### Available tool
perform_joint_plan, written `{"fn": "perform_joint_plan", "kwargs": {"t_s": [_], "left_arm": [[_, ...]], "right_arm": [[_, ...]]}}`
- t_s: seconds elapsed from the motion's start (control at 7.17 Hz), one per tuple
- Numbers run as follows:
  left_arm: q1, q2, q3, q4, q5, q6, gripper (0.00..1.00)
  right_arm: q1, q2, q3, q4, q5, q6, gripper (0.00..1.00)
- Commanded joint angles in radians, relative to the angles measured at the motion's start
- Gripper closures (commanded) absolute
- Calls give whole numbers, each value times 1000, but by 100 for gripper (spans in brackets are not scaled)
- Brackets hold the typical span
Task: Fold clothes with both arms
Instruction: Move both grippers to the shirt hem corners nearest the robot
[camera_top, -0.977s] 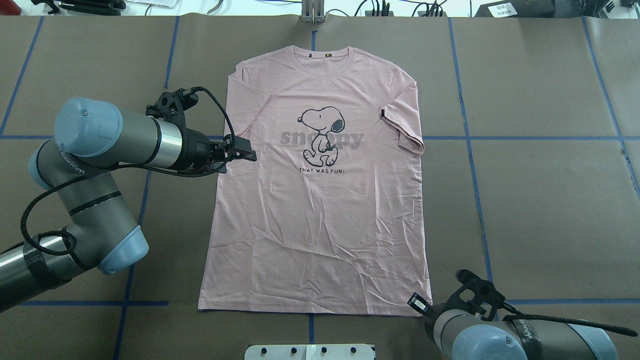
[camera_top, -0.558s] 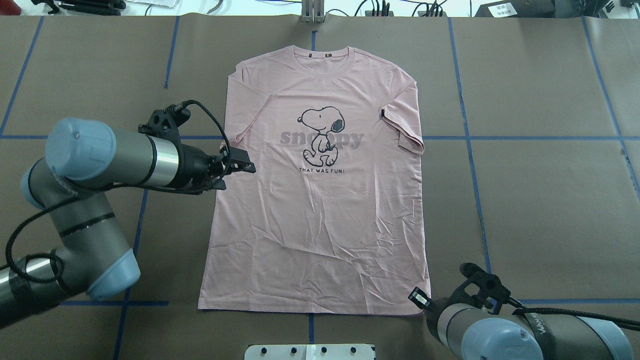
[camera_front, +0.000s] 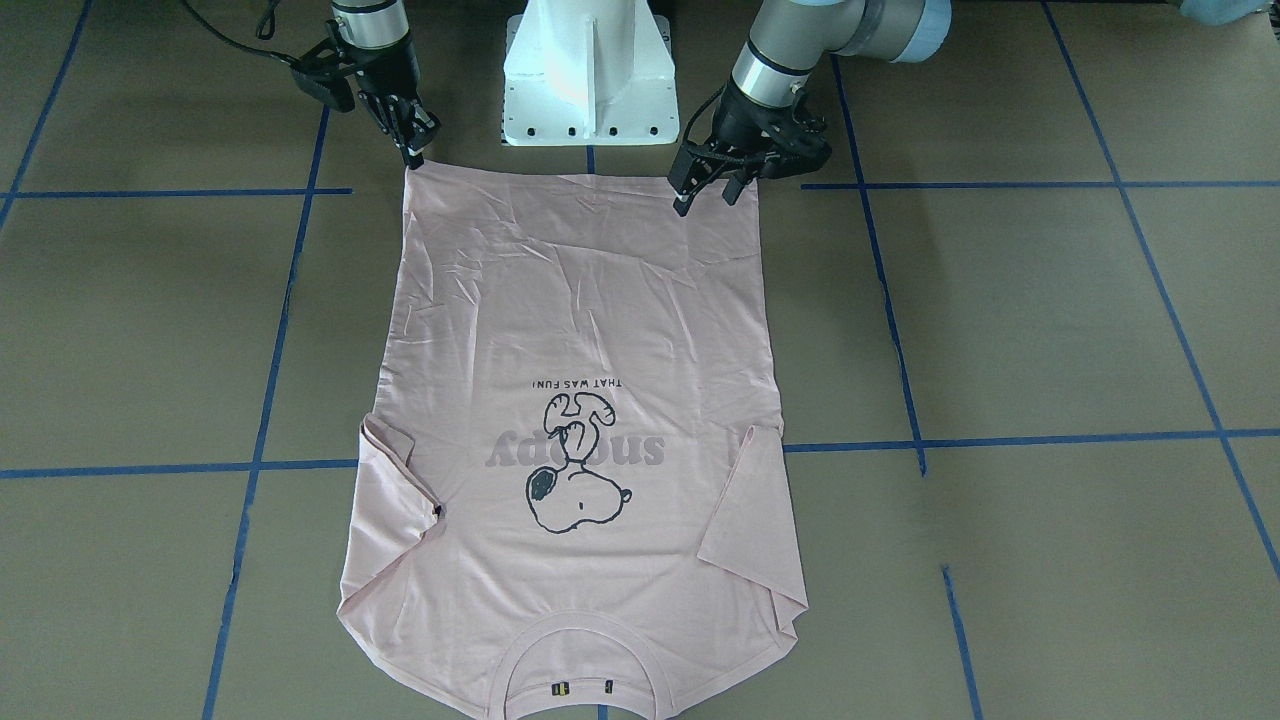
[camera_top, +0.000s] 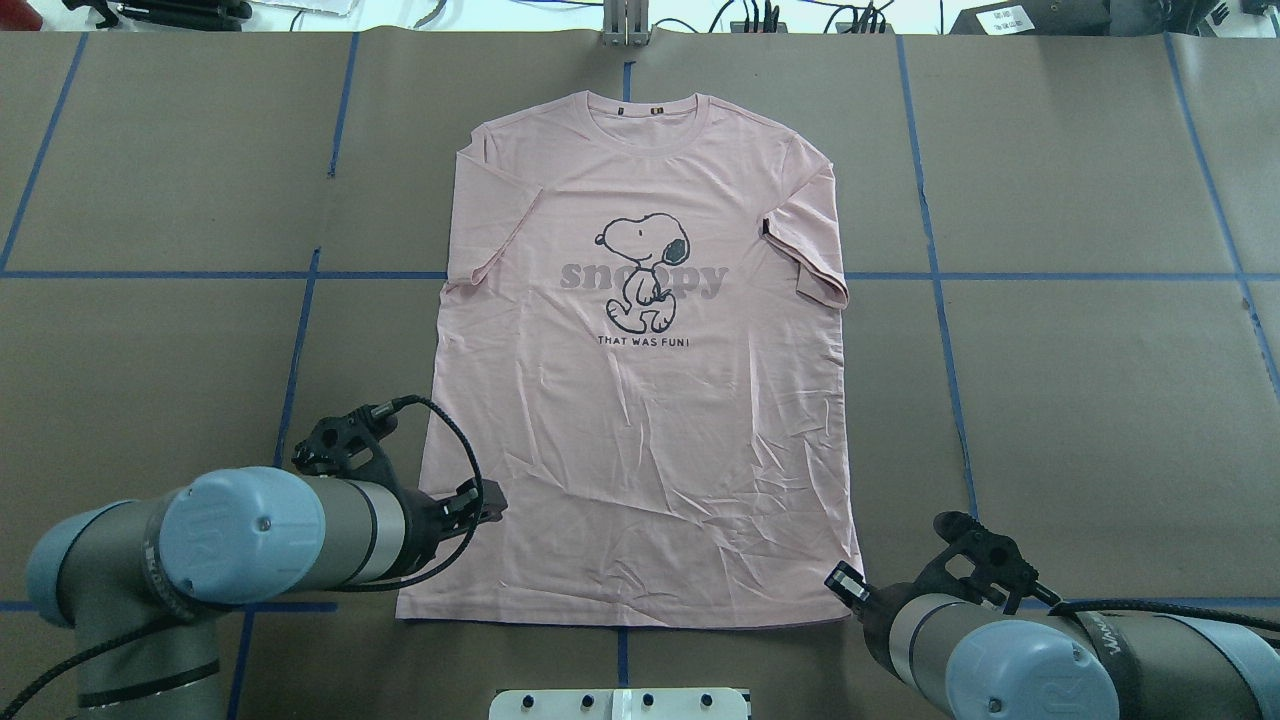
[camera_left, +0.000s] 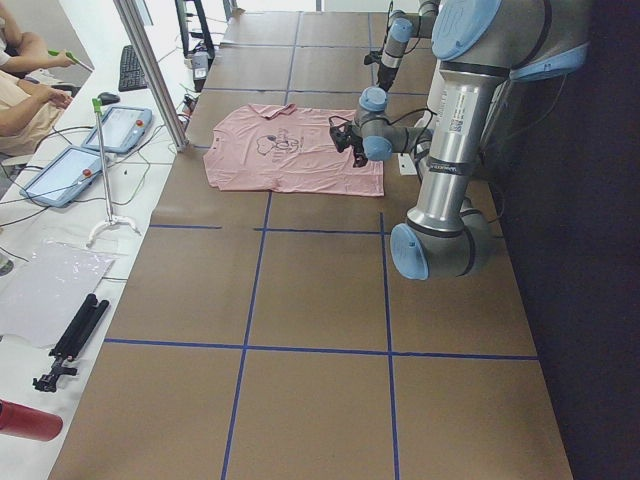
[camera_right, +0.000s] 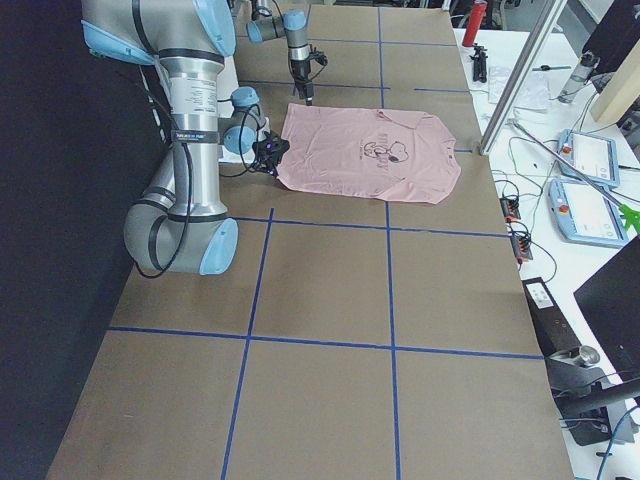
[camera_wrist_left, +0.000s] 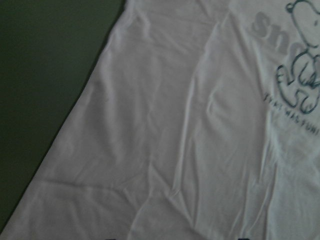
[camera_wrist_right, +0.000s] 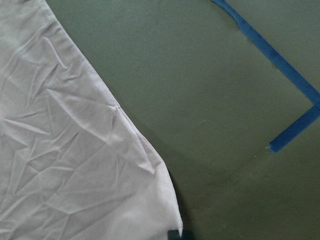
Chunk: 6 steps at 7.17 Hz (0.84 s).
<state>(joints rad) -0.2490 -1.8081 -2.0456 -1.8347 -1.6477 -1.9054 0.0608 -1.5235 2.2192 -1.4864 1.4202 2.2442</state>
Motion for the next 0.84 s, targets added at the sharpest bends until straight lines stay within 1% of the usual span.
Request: {"fn": "perform_joint_plan", "kwargs": {"t_s": [0.0, 0.28, 0.7], "left_arm": [[52, 58, -7, 20, 14, -21, 17], [74, 81, -7, 18, 12, -21, 20], [74, 96, -2, 18, 9, -20, 21]], "right_arm": [[1, -1, 2, 0, 0, 0, 100], [1, 0, 2, 0, -1, 2, 100], [1, -1, 2, 0, -1, 0, 100]]}}
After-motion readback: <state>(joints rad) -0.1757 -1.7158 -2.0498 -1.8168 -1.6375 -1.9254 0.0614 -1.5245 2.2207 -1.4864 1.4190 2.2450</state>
